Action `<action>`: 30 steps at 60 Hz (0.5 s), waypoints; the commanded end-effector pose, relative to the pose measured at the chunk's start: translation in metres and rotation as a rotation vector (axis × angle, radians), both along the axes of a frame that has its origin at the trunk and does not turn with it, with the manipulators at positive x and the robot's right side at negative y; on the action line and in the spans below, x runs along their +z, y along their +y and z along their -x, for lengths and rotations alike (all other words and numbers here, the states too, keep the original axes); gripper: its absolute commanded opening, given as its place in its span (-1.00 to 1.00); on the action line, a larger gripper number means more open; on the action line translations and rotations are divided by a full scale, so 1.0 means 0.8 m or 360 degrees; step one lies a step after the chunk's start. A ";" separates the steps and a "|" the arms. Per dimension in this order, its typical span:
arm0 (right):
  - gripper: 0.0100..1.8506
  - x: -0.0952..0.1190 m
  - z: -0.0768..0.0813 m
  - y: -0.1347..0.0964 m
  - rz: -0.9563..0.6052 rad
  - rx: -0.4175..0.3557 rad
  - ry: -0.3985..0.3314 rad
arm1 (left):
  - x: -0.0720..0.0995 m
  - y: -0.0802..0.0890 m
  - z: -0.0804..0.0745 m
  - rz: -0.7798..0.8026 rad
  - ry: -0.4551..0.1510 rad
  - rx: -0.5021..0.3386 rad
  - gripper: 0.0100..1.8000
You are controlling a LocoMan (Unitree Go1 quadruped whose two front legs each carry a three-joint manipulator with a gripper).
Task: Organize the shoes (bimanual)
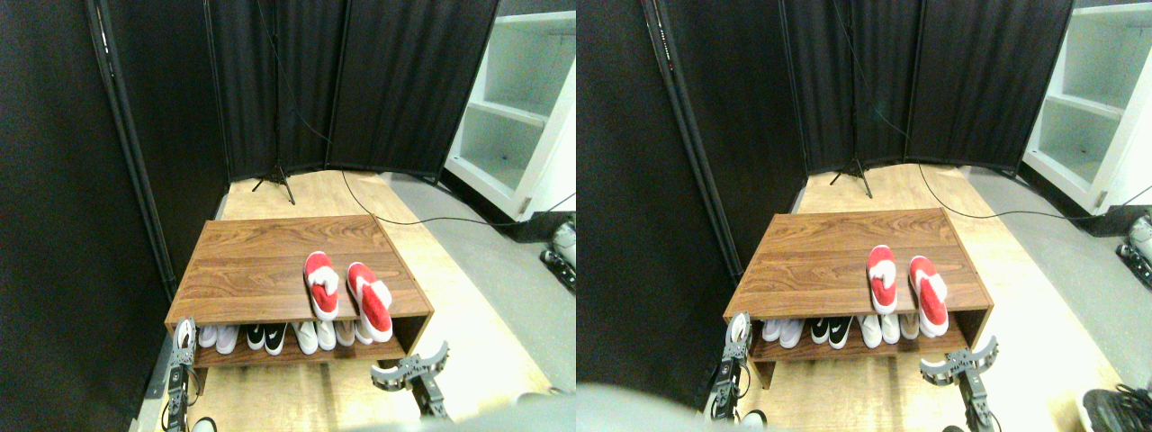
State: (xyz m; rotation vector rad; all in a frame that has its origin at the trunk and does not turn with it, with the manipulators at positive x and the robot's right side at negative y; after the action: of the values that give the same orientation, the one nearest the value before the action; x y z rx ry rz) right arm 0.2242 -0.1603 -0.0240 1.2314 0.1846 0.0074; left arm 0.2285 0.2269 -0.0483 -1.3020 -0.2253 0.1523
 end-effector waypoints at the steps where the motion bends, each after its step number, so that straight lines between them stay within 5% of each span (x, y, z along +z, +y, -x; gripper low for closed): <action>1: 0.79 -0.006 -0.016 0.004 0.0002 -0.0011 -0.0038 | 0.007 -0.002 -0.003 0.0003 -0.0057 0.0017 -0.97; 30: 0.71 -0.053 -0.086 0.016 -0.0195 -0.0120 0.0165 | 0.009 -0.001 0.003 -0.0008 -0.0078 0.0011 -0.96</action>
State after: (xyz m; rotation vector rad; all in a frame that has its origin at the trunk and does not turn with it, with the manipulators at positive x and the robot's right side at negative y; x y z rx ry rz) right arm 0.2829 -0.1515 -0.0603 1.3680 0.2206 -0.1058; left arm 0.2268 0.2276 -0.0491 -1.3035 -0.2301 0.1611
